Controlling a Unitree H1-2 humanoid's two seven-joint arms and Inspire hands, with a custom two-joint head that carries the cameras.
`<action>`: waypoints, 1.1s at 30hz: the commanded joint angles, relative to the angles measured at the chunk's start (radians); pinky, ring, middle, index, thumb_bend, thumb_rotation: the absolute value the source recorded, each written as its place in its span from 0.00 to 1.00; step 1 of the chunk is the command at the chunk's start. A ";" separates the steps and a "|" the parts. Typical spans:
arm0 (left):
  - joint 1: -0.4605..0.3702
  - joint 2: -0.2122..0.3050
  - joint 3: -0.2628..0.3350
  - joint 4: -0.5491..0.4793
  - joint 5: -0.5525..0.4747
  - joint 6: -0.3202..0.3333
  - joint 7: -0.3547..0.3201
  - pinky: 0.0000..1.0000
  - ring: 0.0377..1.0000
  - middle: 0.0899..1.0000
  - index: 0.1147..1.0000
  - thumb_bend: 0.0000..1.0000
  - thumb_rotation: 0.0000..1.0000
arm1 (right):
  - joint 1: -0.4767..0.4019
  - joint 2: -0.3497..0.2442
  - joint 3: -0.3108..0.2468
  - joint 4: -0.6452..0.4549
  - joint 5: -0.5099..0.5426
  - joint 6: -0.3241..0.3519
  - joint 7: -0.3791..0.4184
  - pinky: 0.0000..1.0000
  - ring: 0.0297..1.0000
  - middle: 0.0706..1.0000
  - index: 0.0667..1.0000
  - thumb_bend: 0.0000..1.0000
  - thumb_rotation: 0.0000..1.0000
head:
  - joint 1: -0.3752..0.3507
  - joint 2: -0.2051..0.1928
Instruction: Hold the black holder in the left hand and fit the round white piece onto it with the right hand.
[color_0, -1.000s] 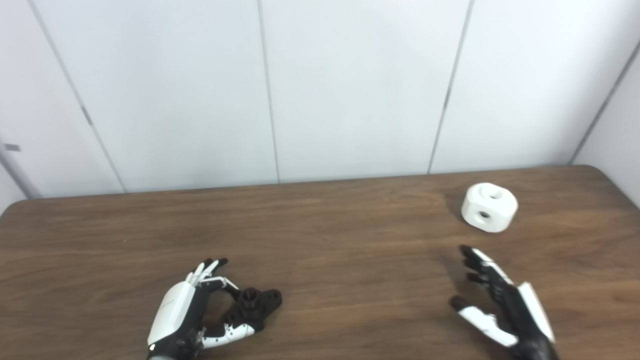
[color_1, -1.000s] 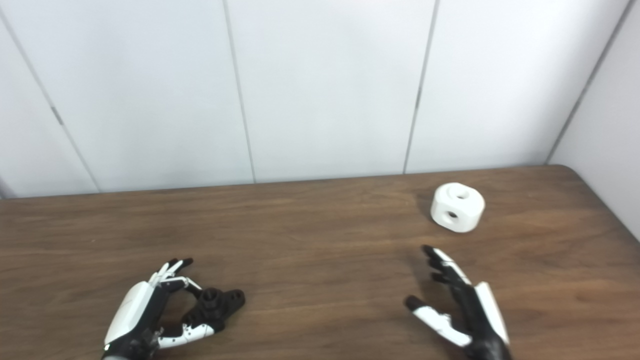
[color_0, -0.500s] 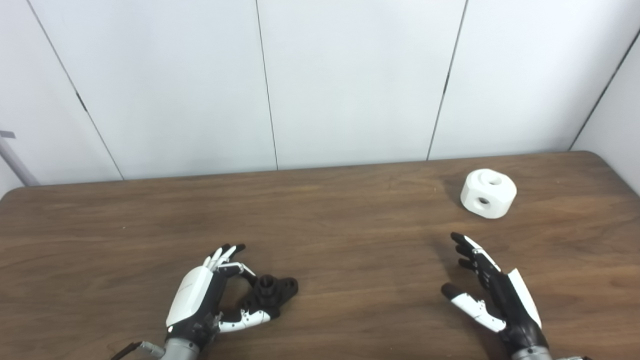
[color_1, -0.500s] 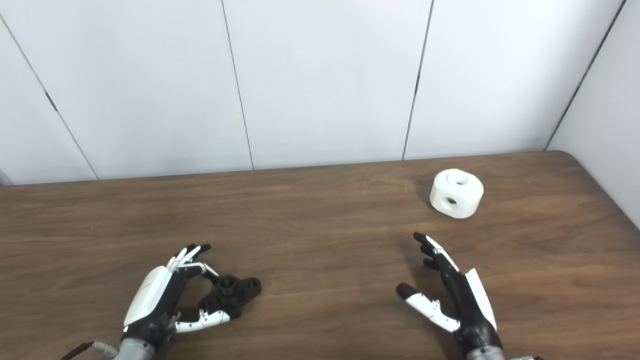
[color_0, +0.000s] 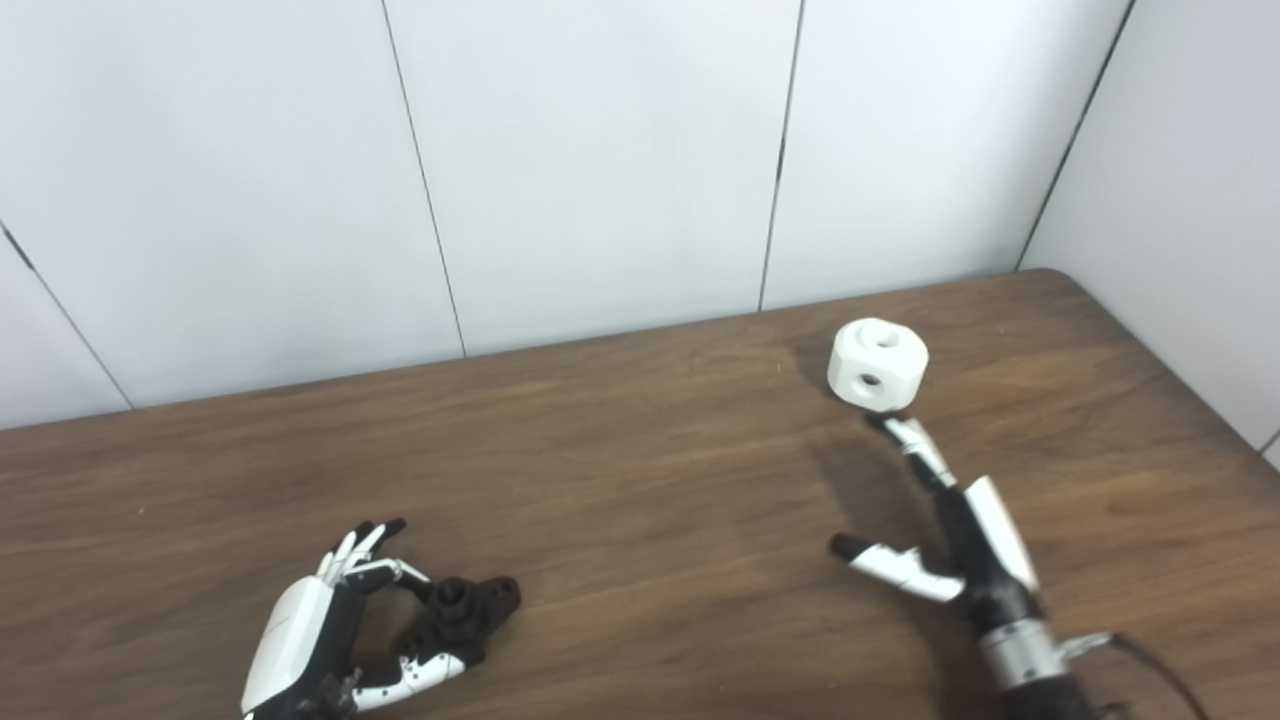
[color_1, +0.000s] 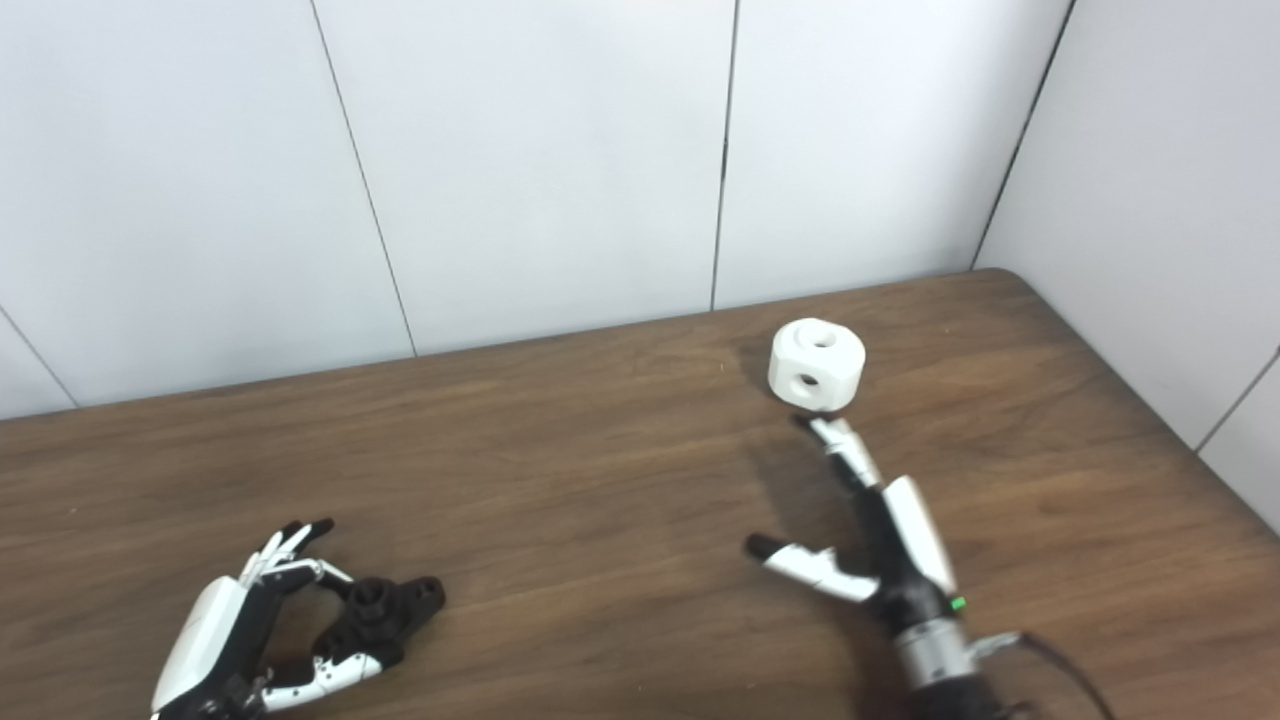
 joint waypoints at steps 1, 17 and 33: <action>-0.019 0.007 0.007 0.004 -0.004 -0.021 0.009 1.00 1.00 0.92 0.41 0.52 0.04 | -0.051 -0.035 -0.023 -0.010 0.006 -0.059 -0.032 0.99 1.00 0.98 0.87 0.98 0.64 | 0.000 0.000; -0.015 0.006 0.018 0.016 -0.004 -0.029 0.005 1.00 1.00 0.91 0.41 0.52 0.04 | -0.294 -0.218 -0.042 -0.207 -0.060 0.353 0.135 1.00 1.00 1.00 0.90 1.00 0.55 | -0.080 -0.041; -0.013 0.013 0.038 0.024 -0.021 -0.048 -0.006 1.00 1.00 0.90 0.41 0.52 0.03 | -0.455 -0.236 0.037 -0.190 -0.278 0.645 0.360 1.00 1.00 1.00 0.93 1.00 0.53 | -0.141 -0.075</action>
